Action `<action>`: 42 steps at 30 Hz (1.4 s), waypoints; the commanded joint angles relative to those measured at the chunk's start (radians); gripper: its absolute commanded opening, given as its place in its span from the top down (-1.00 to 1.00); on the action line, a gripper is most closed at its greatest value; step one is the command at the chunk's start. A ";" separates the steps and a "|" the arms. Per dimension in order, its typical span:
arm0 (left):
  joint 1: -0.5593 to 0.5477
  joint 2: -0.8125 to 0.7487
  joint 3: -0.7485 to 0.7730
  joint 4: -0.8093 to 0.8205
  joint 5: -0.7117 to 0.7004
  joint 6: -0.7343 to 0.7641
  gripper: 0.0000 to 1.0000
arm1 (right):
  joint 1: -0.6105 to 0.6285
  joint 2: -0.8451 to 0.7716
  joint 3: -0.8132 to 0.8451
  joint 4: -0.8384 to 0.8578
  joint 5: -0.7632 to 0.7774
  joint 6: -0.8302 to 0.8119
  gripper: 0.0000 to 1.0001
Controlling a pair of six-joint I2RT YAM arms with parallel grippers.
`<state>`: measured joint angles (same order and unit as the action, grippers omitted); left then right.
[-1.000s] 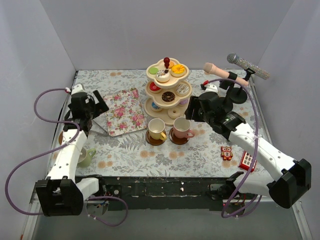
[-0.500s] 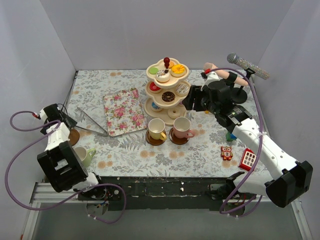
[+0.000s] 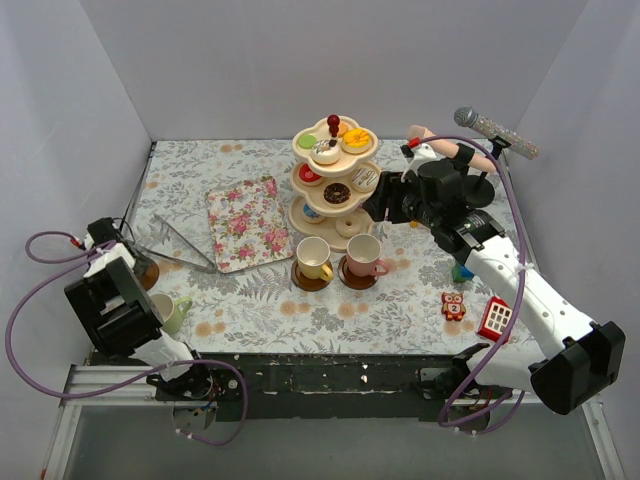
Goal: Serve the afternoon tea
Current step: Move the coaster to the center of the board.
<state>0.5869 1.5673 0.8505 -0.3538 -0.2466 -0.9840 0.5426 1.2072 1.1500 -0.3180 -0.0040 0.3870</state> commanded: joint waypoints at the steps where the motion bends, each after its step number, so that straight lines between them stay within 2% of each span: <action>1: -0.007 0.016 0.001 0.003 0.079 0.008 -0.25 | -0.010 -0.006 0.001 0.034 -0.013 -0.017 -0.33; 8: -0.079 -0.024 -0.005 -0.079 0.102 -0.019 -0.16 | -0.021 -0.012 -0.024 0.053 -0.024 -0.011 -0.33; 16: -0.094 -0.082 -0.008 -0.146 0.181 -0.033 -0.18 | -0.033 -0.012 -0.033 0.069 -0.047 -0.002 -0.33; 23: -0.096 -0.156 0.060 -0.139 0.072 -0.036 -0.32 | -0.041 -0.018 -0.044 0.071 -0.051 0.007 -0.33; 28: -0.093 -0.096 0.123 -0.071 -0.063 -0.001 -0.34 | -0.049 -0.012 -0.053 0.071 -0.050 0.007 -0.33; 34: -0.093 0.100 0.246 -0.082 -0.057 0.039 -0.15 | -0.056 -0.006 -0.052 0.071 -0.060 -0.005 -0.32; 36: -0.091 0.137 0.274 -0.085 -0.088 0.041 -0.02 | -0.061 -0.003 -0.050 0.066 -0.062 -0.008 -0.32; 42: -0.065 0.060 0.217 -0.018 -0.056 0.001 0.03 | -0.067 -0.023 -0.073 0.069 -0.059 -0.007 -0.32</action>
<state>0.5045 1.7344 1.0908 -0.4381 -0.2886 -0.9668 0.4839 1.2072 1.0943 -0.2855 -0.0559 0.3885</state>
